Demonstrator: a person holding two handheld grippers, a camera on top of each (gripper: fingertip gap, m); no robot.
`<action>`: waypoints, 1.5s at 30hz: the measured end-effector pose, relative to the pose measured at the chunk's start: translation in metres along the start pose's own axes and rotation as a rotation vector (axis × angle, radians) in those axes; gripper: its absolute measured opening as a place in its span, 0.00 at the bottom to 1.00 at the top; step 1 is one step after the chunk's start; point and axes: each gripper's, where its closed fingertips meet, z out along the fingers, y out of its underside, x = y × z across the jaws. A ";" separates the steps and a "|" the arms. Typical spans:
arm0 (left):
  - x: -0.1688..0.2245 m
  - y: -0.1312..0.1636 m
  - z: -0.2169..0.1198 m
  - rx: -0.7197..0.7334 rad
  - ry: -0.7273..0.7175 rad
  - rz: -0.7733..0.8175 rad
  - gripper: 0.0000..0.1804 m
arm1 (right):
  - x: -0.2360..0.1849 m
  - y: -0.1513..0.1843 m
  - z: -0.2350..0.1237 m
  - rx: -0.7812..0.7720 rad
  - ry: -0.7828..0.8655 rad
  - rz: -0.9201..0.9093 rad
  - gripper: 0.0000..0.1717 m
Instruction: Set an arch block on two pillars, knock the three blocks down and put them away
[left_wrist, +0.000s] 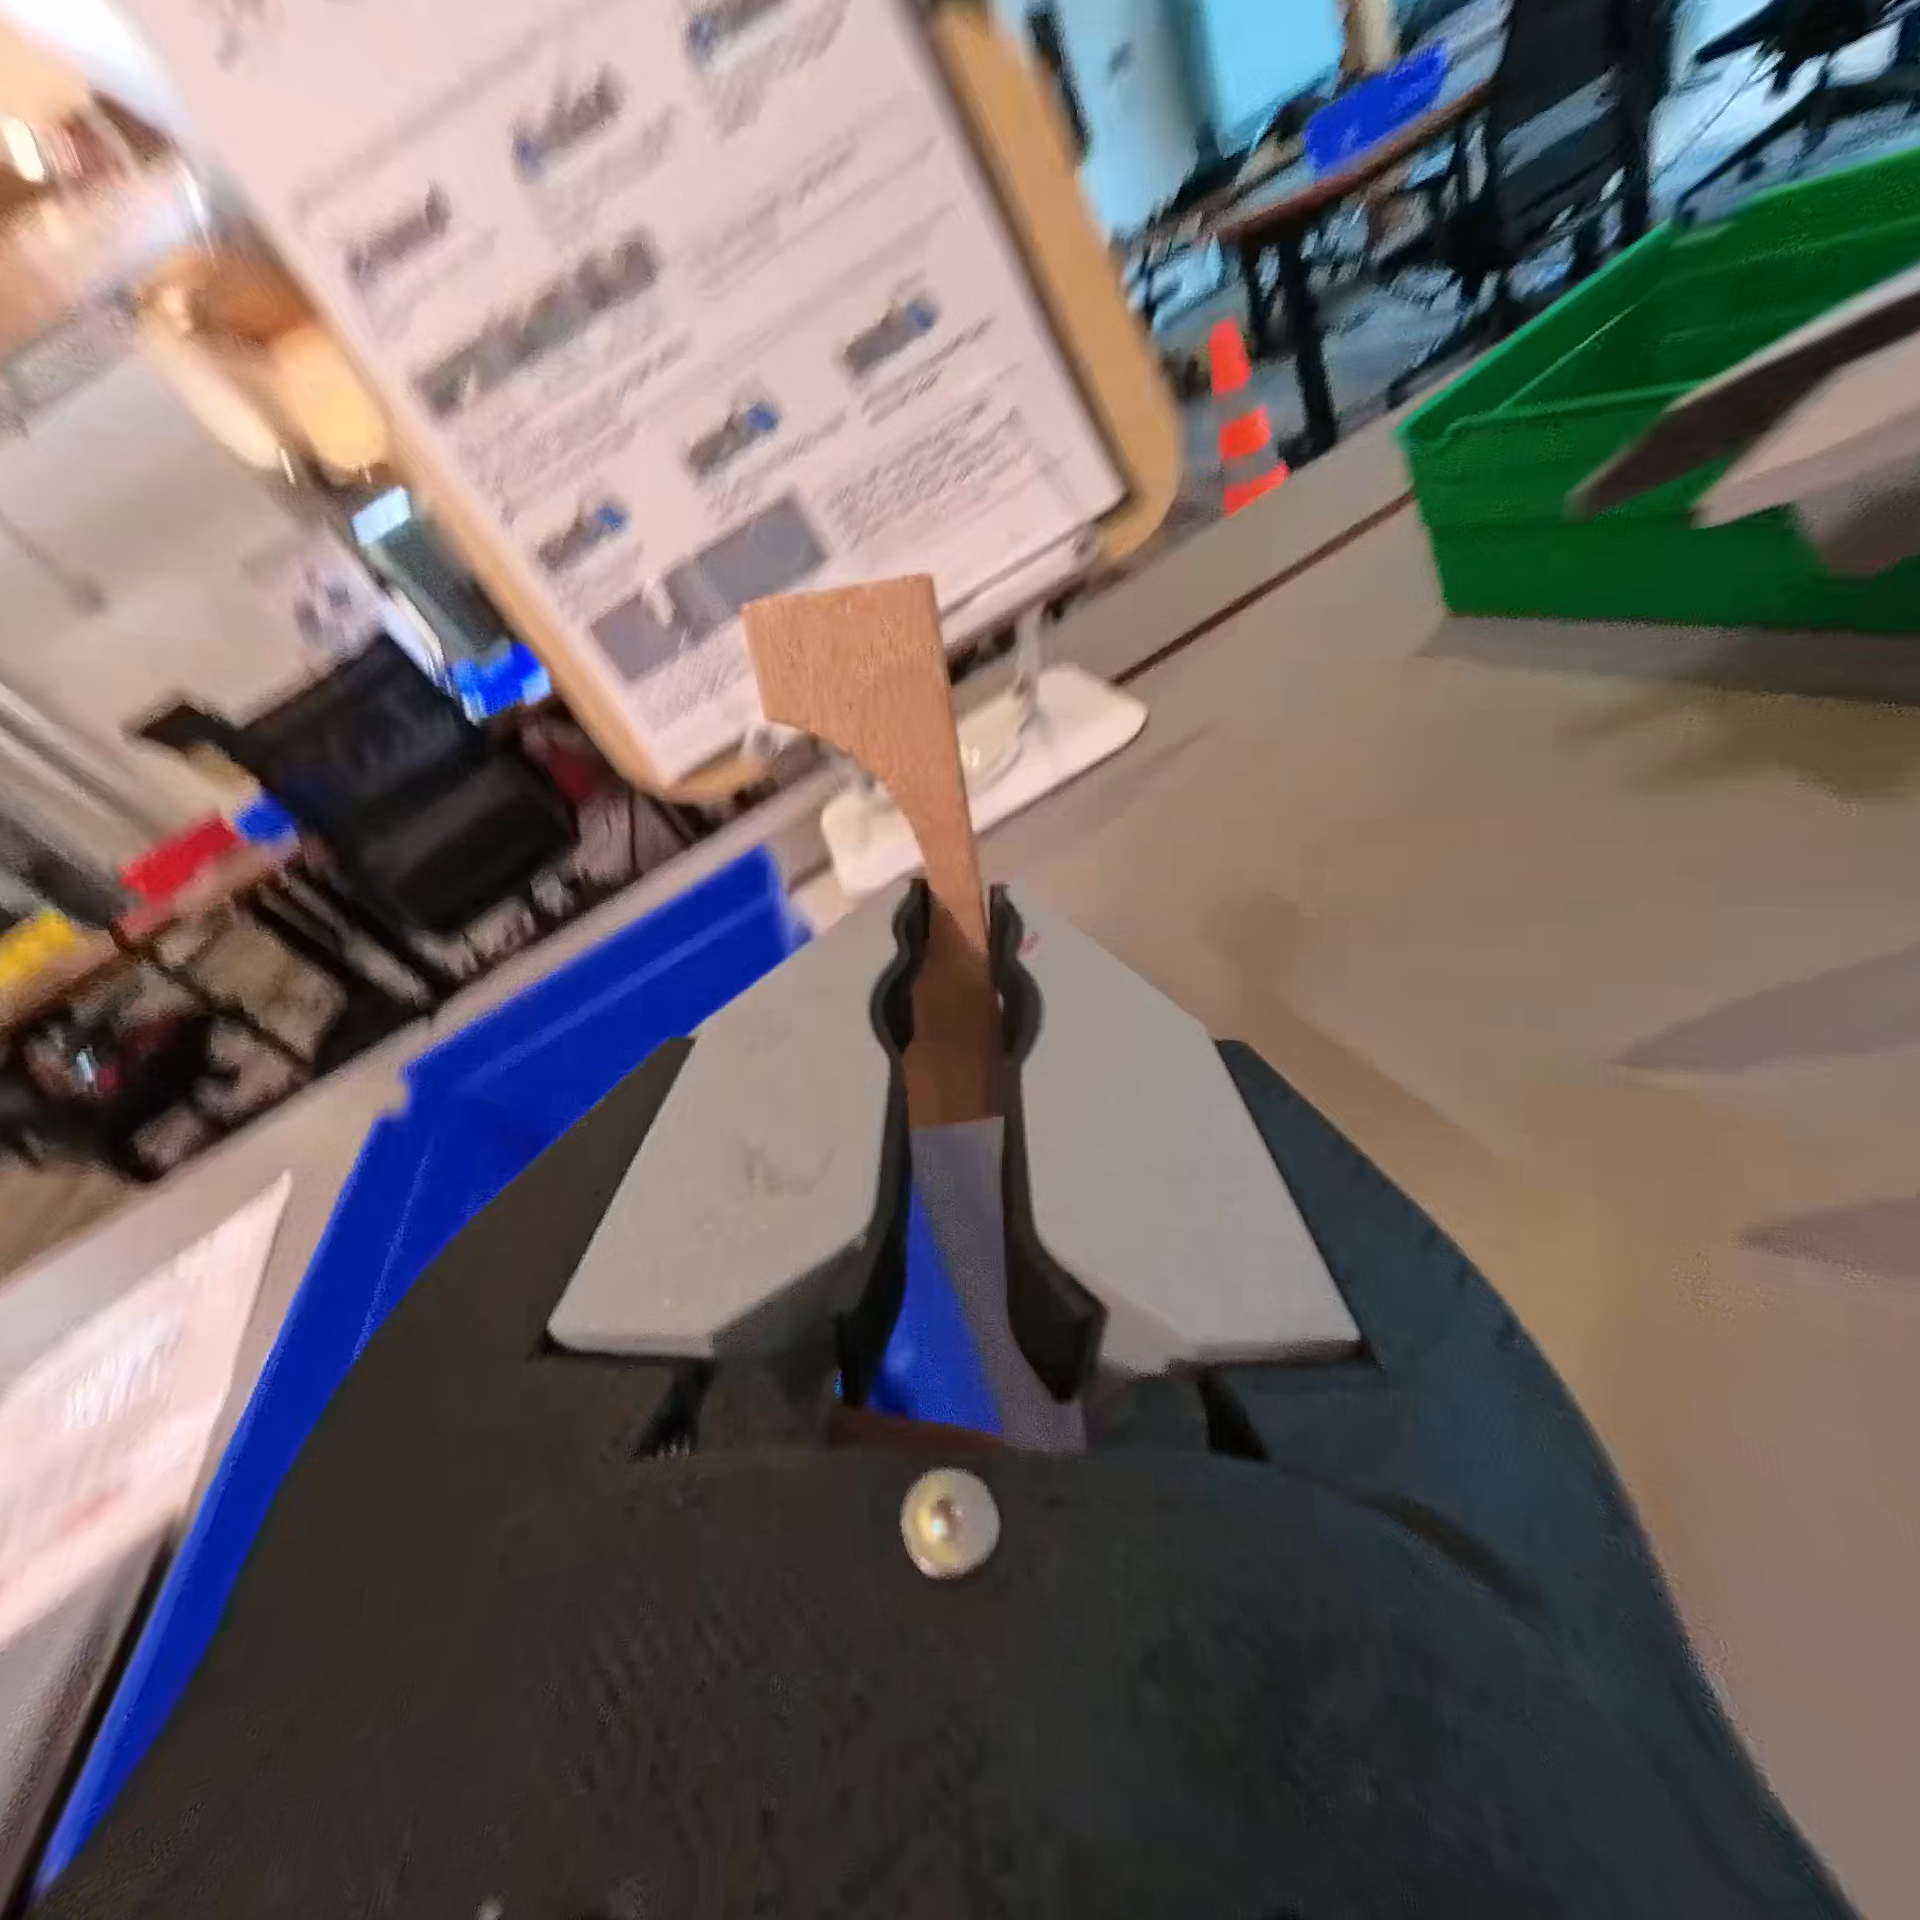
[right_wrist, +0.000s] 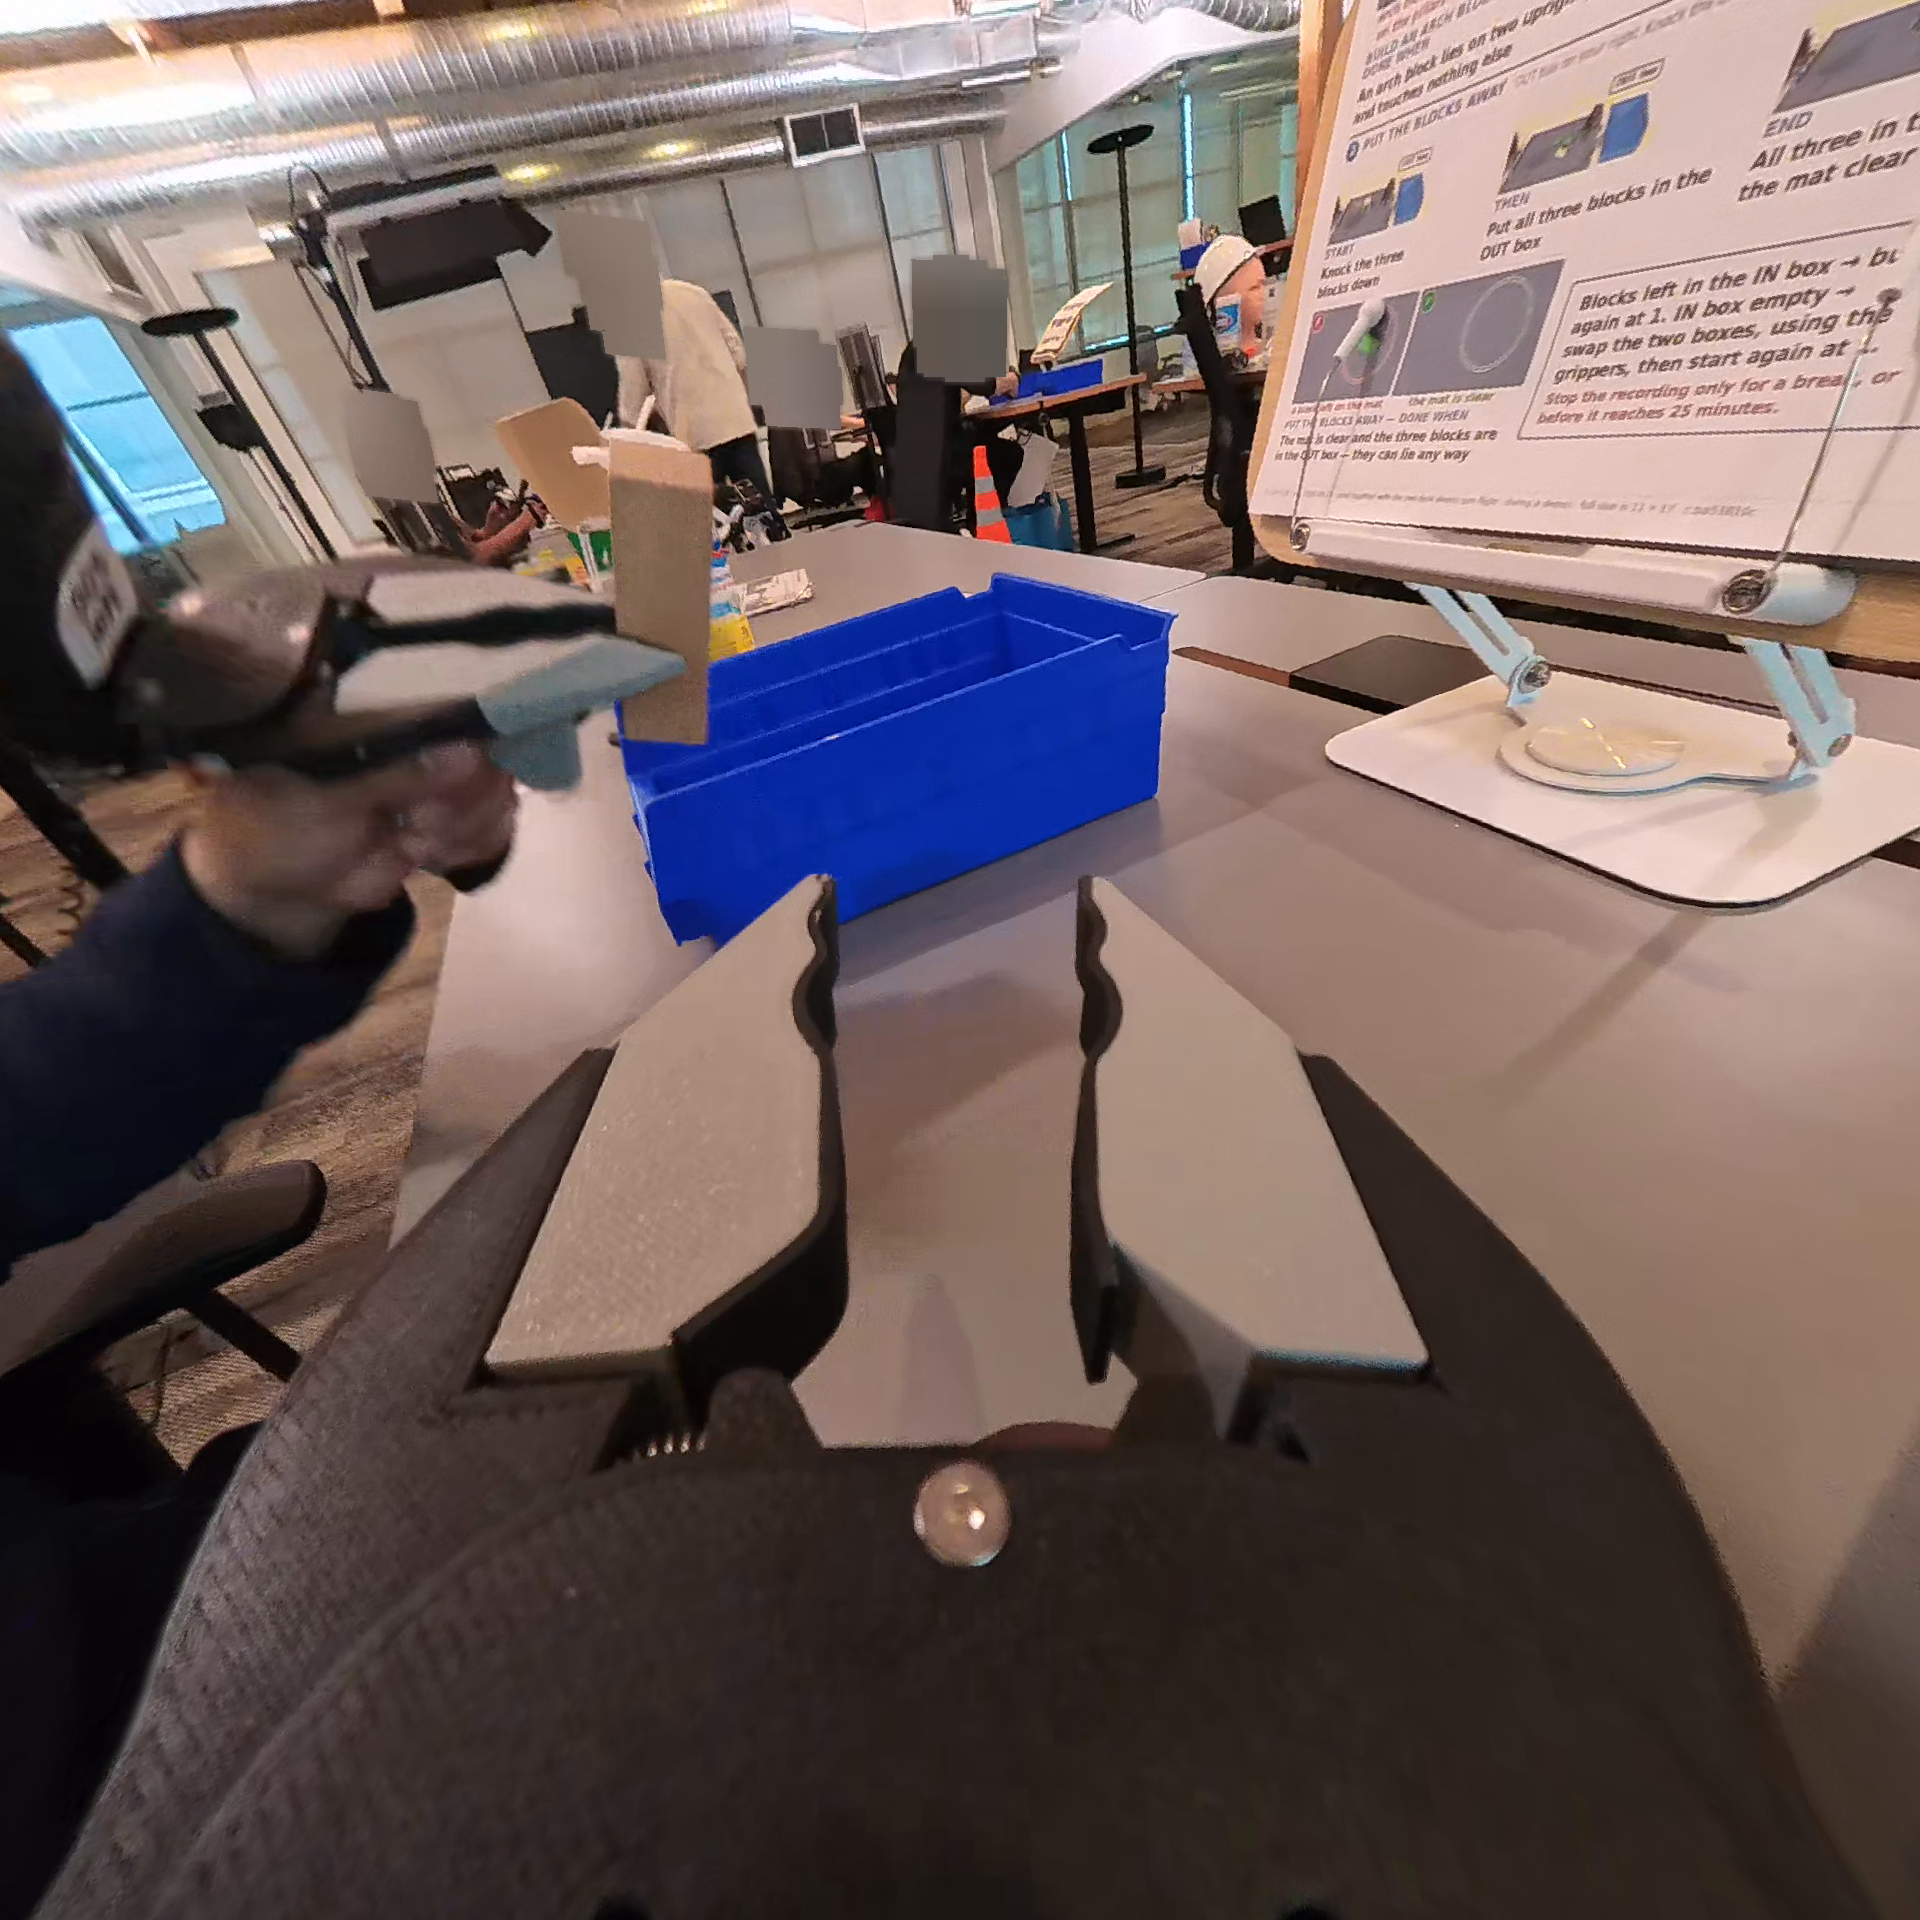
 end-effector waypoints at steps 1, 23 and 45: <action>-0.014 0.013 -0.004 -0.072 0.022 -0.057 0.05 | 0.001 0.002 0.000 -0.011 0.010 -0.012 0.25; -0.036 0.151 0.014 -0.607 0.375 -0.330 0.06 | 0.070 0.050 -0.167 -0.280 0.778 -0.080 0.32; 0.015 0.129 -0.005 -0.368 0.208 -0.194 0.25 | 0.020 0.104 -0.149 -0.575 0.903 -0.109 0.02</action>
